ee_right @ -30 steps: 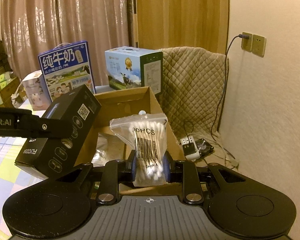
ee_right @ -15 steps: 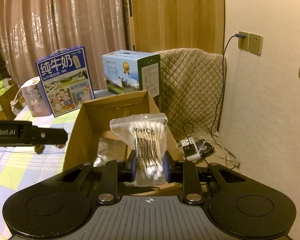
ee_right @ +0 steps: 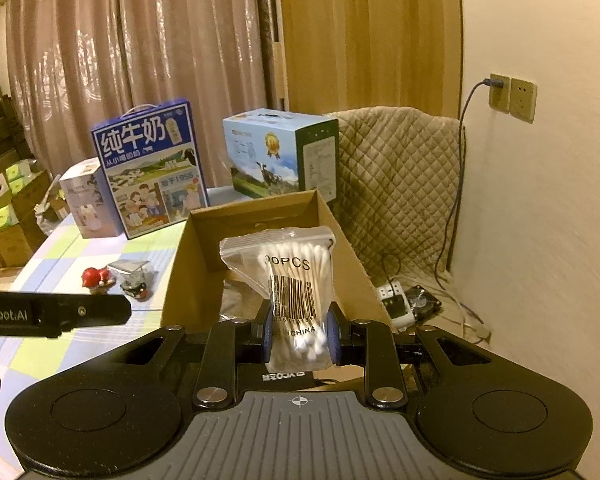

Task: Organize objects
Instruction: 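Release the black box with the left tool while the right tool releases the swabs inside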

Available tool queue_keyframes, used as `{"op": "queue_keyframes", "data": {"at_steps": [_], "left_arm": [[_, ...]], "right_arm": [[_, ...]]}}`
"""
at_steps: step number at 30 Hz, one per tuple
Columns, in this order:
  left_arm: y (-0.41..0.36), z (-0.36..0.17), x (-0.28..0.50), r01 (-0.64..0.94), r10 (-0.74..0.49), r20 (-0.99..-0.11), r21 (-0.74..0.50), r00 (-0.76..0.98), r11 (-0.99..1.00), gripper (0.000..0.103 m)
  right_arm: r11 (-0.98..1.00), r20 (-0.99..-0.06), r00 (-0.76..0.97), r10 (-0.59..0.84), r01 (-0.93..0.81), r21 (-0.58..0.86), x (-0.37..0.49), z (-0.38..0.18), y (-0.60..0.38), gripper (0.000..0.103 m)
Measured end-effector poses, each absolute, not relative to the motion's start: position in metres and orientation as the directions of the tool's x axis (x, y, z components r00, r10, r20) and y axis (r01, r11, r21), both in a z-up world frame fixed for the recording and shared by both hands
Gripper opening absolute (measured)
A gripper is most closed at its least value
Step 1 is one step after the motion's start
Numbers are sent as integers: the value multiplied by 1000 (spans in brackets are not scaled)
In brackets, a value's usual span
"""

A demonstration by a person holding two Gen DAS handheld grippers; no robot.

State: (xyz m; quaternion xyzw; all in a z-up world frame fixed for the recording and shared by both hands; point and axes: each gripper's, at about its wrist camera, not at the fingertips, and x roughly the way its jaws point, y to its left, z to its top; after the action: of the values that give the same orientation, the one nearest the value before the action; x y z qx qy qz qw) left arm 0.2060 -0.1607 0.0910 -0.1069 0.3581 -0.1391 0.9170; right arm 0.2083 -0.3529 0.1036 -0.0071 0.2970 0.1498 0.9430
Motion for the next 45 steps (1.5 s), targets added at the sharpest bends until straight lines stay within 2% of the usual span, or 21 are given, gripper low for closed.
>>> {"op": "queue_keyframes", "data": {"at_steps": [24, 29, 31, 33, 34, 45], "left_arm": [[-145, 82, 204, 155, -301, -640, -275, 707, 949, 88], [-139, 75, 212, 144, -288, -644, -268, 709, 953, 88], [-136, 72, 216, 138, -284, -646, -267, 709, 954, 88], [-133, 69, 220, 131, -279, -649, -268, 707, 955, 88], [-131, 68, 221, 129, -279, -651, -269, 706, 954, 88], [-103, 61, 220, 96, -253, -660, -265, 707, 959, 88]], "right_arm": [[951, -577, 764, 289, -299, 82, 225, 97, -341, 23], [945, -552, 772, 316, -306, 113, 241, 98, -334, 24], [934, -525, 774, 354, -324, 152, 251, 98, -333, 30], [927, -498, 782, 374, -313, 204, 259, 97, -336, 69], [929, -491, 789, 369, -298, 218, 261, 97, -338, 73], [934, -523, 775, 356, -283, 216, 246, 97, -340, 73]]}}
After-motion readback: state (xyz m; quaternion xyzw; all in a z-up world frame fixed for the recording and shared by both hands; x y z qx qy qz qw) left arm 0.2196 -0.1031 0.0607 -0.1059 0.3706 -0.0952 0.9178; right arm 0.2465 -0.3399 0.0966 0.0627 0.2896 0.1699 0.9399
